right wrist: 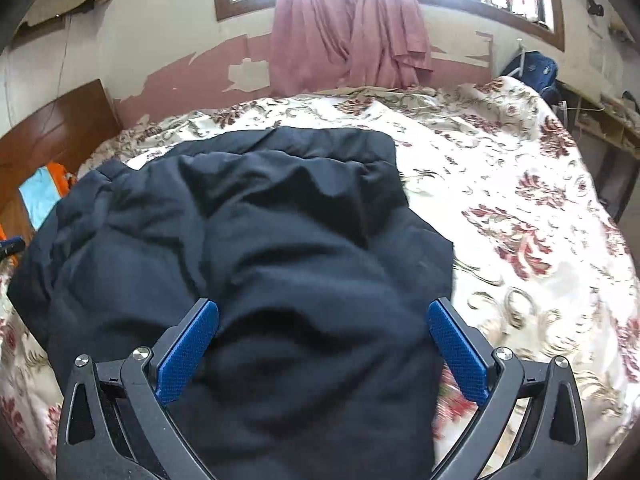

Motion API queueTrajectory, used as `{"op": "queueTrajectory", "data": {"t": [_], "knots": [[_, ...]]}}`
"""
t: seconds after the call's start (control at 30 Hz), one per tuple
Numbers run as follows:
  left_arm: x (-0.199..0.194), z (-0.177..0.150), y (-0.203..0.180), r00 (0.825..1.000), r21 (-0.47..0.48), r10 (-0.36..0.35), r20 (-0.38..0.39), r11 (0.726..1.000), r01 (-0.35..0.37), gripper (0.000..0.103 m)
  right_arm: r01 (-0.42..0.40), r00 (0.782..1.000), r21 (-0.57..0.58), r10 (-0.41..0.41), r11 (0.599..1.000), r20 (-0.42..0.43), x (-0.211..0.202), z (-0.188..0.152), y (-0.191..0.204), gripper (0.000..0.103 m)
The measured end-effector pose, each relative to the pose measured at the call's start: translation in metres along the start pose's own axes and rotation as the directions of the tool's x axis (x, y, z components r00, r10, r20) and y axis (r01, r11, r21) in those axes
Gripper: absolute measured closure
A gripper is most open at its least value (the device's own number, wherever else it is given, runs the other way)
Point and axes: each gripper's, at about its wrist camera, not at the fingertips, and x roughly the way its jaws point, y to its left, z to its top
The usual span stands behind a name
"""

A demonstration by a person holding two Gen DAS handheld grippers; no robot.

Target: Fold large clothes

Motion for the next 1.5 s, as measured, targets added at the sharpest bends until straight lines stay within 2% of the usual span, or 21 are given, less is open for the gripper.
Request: {"op": "queueTrajectory", "data": {"t": [0.13,0.2,0.33,0.53,0.7,0.87,1.03,1.23,1.37,1.5], "knots": [[0.015,-0.002,0.029,0.999,-0.097,-0.032,-0.038,0.995,0.028,0.000,0.037,0.999,0.038,-0.036,0.999,-0.036,-0.008,-0.006,-0.020,0.001],[0.023,-0.003,0.036,0.996,-0.125,-0.070,-0.049,0.990,0.063,0.000,0.037,0.998,0.062,-0.034,0.997,-0.061,-0.008,-0.011,-0.033,0.001],[0.044,0.003,0.037,0.984,-0.137,-0.161,-0.078,0.979,0.150,0.000,-0.014,0.993,0.133,0.029,0.991,-0.112,0.000,-0.008,-0.052,0.001],[0.077,0.011,0.031,0.965,-0.122,-0.219,-0.147,0.972,0.202,0.000,-0.101,0.978,0.249,0.142,0.963,-0.151,0.030,-0.009,-0.064,0.001],[0.094,0.011,0.032,0.948,-0.096,-0.255,-0.188,0.966,0.241,0.000,-0.179,0.958,0.339,0.242,0.924,-0.153,0.052,-0.023,-0.073,0.001],[0.104,0.011,0.033,0.933,-0.075,-0.306,-0.189,0.952,0.297,0.000,-0.248,0.942,0.383,0.314,0.890,-0.120,0.061,-0.035,-0.078,0.001],[0.116,0.015,0.031,0.916,-0.063,-0.355,-0.186,0.935,0.349,0.000,-0.309,0.916,0.426,0.386,0.850,-0.106,0.073,-0.041,-0.085,0.001],[0.132,0.019,0.028,0.880,-0.092,-0.438,-0.185,0.899,0.428,0.000,-0.327,0.913,0.404,0.396,0.854,-0.098,0.080,-0.037,-0.084,0.001],[0.134,0.019,0.025,0.870,-0.081,-0.456,-0.187,0.890,0.449,0.000,-0.344,0.908,0.408,0.410,0.846,-0.085,0.083,-0.036,-0.086,0.001],[0.135,0.020,0.019,0.848,-0.068,-0.490,-0.204,0.871,0.487,0.000,-0.359,0.904,0.413,0.421,0.837,-0.068,0.087,-0.034,-0.089,0.001]]}}
